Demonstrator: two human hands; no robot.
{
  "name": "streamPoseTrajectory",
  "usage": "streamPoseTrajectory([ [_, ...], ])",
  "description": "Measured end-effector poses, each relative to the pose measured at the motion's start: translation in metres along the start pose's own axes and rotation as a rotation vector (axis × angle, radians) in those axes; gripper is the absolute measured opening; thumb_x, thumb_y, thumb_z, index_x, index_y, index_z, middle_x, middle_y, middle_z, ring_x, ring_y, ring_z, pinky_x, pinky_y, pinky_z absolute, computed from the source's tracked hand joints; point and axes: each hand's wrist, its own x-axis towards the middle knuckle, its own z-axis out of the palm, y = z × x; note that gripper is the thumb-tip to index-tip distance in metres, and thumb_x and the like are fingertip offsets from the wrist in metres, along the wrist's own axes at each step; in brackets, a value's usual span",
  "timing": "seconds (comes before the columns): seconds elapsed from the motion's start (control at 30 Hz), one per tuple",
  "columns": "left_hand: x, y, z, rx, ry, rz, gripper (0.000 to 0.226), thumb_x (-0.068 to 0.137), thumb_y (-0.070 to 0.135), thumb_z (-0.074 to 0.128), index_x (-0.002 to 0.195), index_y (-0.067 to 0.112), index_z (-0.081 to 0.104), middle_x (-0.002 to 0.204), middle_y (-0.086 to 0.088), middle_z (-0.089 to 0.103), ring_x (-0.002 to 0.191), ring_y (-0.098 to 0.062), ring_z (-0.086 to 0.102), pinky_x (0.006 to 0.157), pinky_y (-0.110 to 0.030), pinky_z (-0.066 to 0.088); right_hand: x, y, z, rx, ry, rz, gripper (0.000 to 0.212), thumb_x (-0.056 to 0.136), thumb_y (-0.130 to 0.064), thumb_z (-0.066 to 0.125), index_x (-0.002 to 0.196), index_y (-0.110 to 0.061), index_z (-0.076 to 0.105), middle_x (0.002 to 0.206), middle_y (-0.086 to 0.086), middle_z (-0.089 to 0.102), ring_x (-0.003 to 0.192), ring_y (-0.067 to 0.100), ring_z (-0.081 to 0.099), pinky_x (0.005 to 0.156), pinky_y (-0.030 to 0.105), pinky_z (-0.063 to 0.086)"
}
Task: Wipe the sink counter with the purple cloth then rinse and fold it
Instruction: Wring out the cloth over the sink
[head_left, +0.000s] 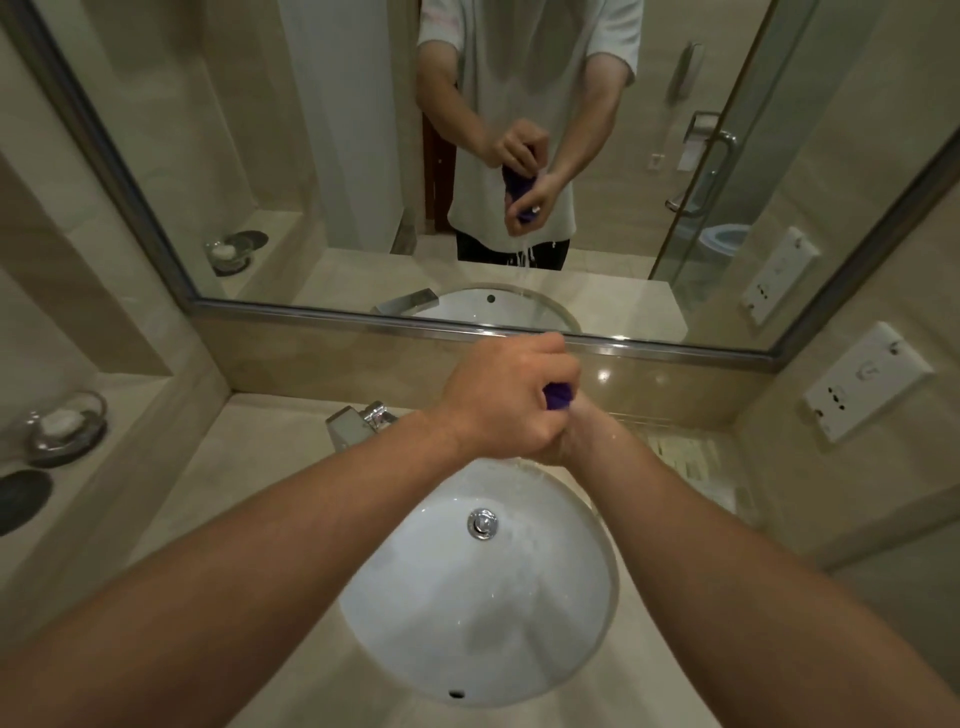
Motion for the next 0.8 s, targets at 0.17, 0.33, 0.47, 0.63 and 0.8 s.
streamPoseTrajectory([
  [0.17,-0.028,-0.008,0.008,-0.35,0.079,-0.461,0.027,0.076,0.051,0.065,0.09,0.03,0.072,0.095,0.013,0.07,0.099,-0.011,0.061,0.09,-0.04,0.049,0.008,0.015,-0.004,0.034,0.021,0.032,0.015,0.088,-0.02,0.056,0.089,-0.01,0.066,0.083,0.009,0.07,0.077,0.023,0.07,0.075,0.038,0.053],
  [0.33,-0.049,0.005,0.004,-0.923,0.296,-1.204,0.08,0.084,0.084,0.025,0.093,0.025,0.078,0.09,-0.002,0.078,0.091,-0.018,0.073,0.087,-0.036,0.056,0.016,0.025,-0.003,-0.009,0.44,-0.308,0.027,0.068,0.006,0.061,0.068,-0.015,0.045,0.063,0.007,0.046,0.053,0.019,0.045,0.049,0.025,0.043],
  [0.47,-0.068,0.0,0.023,-1.099,0.59,-1.558,0.018,0.094,0.016,0.056,0.101,0.013,0.072,0.105,-0.011,0.075,0.087,-0.027,0.071,0.066,-0.032,0.055,0.006,0.023,0.007,-0.61,0.564,-0.782,0.026,0.074,-0.003,0.066,0.069,-0.022,0.05,0.068,-0.009,0.052,0.06,0.008,0.048,0.059,0.023,0.043],
  [0.63,-0.077,0.011,0.03,-1.57,0.341,-1.712,0.039,0.095,0.042,0.058,0.101,0.007,0.074,0.105,-0.015,0.073,0.099,-0.034,0.066,0.075,-0.061,0.051,-0.002,0.026,0.007,-1.256,0.198,-1.283,0.022,0.065,0.0,0.071,0.075,-0.013,0.055,0.078,-0.003,0.049,0.065,0.013,0.043,0.056,0.023,0.036],
  [0.8,-0.058,0.024,0.031,-2.263,0.455,-1.46,0.048,0.074,0.048,0.075,0.083,0.001,0.077,0.089,-0.014,0.073,0.086,-0.032,0.072,0.082,-0.045,0.054,-0.008,0.034,0.009,-1.245,0.045,-1.371,0.021,0.075,-0.013,0.077,0.073,-0.01,0.056,0.074,-0.001,0.051,0.064,0.013,0.044,0.056,0.025,0.036],
])
